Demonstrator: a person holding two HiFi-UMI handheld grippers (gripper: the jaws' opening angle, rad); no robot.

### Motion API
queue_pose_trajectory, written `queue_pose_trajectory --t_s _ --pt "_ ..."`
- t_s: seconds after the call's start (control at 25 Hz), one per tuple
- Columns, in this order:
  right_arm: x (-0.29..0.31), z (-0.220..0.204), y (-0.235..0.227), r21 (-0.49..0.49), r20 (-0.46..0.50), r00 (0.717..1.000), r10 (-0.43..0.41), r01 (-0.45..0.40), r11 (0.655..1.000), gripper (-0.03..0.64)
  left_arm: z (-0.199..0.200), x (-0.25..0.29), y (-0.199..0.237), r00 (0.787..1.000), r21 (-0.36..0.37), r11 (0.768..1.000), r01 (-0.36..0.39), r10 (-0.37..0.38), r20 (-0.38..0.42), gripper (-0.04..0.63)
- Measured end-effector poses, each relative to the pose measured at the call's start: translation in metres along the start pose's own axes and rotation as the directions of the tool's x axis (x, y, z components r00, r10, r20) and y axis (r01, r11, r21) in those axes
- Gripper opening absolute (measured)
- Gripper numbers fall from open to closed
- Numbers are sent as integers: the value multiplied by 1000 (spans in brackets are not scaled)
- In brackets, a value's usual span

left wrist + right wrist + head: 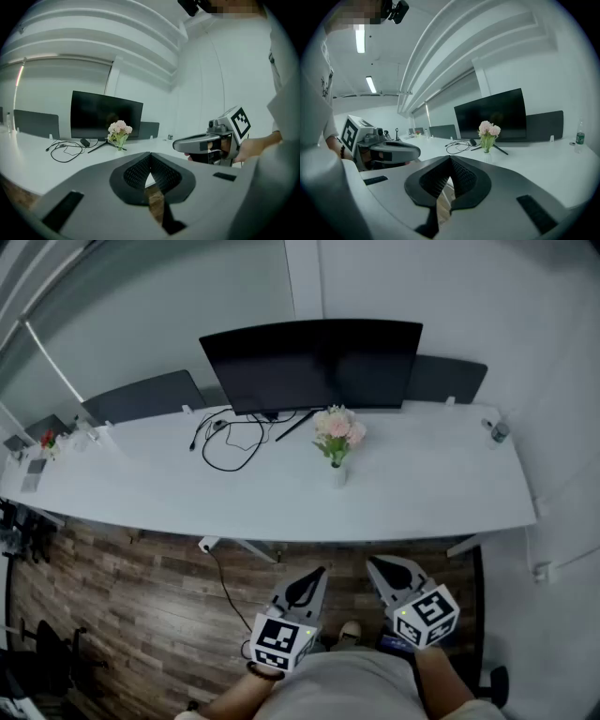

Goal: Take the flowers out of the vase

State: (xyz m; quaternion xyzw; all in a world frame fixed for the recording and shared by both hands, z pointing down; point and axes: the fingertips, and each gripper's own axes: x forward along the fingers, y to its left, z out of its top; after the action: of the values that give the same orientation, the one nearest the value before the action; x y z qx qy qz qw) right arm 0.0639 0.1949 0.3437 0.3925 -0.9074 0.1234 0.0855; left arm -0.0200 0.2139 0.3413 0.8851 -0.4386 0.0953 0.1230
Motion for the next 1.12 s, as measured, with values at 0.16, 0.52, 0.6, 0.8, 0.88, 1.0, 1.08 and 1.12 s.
queue_pose_trajectory --t_s 0.16,0.52,0.6,0.8,0.88,1.0,1.08,1.12 --pt "-2 -1 -1 15 -11 1000 5 -5 1000 29 1 -1 -3 999 -10 1000 -8 7 -39 3" --pt "-15 7 -13 11 40 999 23 -23 1000 32 7 7 -15 999 -4 999 -41 41 -23 3" --pt "-19 6 -16 4 44 999 30 -31 1000 32 4 10 -19 999 -11 999 -46 46 -4 3" --pt "-28 -8 -21 12 8 998 56 -56 998 32 -2 11 -23 997 -25 996 -80 80 -13 3" --pt "-29 -13 -23 24 -5 998 63 -63 998 32 -3 12 -22 996 -23 996 -88 88 -3 3" --pt "-25 -13 -26 36 -1 997 72 -72 997 32 -5 14 -17 995 -23 995 -98 98 3 3" --pt "-19 -11 -30 41 6 997 76 -77 996 32 -9 18 -13 995 -33 995 -97 96 -24 3" --pt "-16 -10 -32 41 7 997 78 -79 996 32 -8 20 -11 995 -31 995 -99 98 -20 3"
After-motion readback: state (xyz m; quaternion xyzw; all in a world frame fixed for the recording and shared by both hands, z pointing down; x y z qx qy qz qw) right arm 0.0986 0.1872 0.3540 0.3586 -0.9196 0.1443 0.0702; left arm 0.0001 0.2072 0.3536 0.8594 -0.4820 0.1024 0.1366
